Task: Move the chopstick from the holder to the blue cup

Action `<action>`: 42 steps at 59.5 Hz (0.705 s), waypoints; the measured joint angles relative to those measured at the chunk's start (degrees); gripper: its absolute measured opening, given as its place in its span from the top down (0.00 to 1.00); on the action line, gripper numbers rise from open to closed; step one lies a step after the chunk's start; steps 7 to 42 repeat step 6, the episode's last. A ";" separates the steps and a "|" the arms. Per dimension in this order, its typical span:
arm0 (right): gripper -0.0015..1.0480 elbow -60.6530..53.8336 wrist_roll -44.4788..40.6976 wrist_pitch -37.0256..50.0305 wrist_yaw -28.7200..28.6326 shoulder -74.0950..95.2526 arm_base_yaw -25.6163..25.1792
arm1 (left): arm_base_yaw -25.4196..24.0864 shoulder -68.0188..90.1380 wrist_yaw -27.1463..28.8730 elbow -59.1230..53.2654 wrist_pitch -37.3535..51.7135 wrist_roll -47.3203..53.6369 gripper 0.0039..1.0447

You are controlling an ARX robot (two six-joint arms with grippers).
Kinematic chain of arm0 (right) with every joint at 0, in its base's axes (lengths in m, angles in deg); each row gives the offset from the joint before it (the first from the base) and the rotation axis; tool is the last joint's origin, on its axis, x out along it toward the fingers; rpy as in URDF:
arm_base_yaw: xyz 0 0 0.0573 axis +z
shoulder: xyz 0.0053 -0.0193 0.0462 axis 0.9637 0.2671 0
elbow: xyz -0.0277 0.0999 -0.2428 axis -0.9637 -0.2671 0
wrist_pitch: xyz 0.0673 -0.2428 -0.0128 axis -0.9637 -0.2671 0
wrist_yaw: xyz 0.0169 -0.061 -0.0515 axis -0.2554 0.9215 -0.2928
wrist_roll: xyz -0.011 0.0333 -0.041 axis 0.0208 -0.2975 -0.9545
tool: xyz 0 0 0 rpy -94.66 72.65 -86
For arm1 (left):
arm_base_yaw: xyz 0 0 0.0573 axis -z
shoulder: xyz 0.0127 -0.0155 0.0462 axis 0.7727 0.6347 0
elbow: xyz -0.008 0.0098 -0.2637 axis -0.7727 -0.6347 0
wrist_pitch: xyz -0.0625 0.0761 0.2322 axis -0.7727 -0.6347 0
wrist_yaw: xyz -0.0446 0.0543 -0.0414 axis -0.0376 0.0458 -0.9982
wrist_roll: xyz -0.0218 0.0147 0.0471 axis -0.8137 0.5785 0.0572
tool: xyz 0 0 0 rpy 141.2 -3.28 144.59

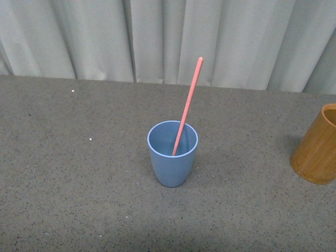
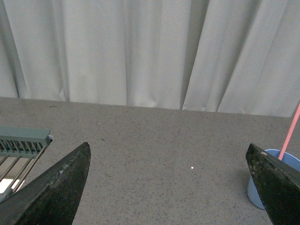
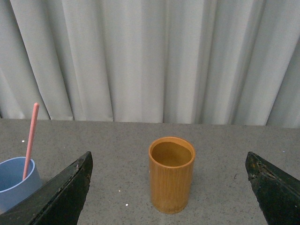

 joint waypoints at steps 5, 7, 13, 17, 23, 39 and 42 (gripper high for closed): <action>0.09 0.00 0.02 0.00 0.00 0.00 0.00 | 0.00 0.00 0.00 0.00 0.00 0.00 0.06; 0.09 0.00 0.02 0.00 0.00 0.00 0.00 | 0.00 0.00 0.00 0.00 0.00 0.00 0.06; 0.09 0.00 0.02 0.00 0.00 0.00 0.00 | 0.00 0.00 0.00 0.00 0.00 0.00 0.06; 0.09 0.00 0.02 0.00 0.00 0.00 0.00 | 0.00 0.00 0.00 0.00 0.00 0.00 0.06; 0.09 0.00 0.02 0.00 0.00 0.00 0.00 | 0.00 0.00 0.00 0.00 0.00 0.00 0.06; 0.09 0.00 0.02 0.00 0.00 0.00 0.00 | 0.00 0.00 0.00 0.00 0.00 0.00 0.06; 0.09 0.00 0.02 0.00 0.00 0.00 0.00 | 0.00 0.00 0.00 0.00 0.00 0.00 0.06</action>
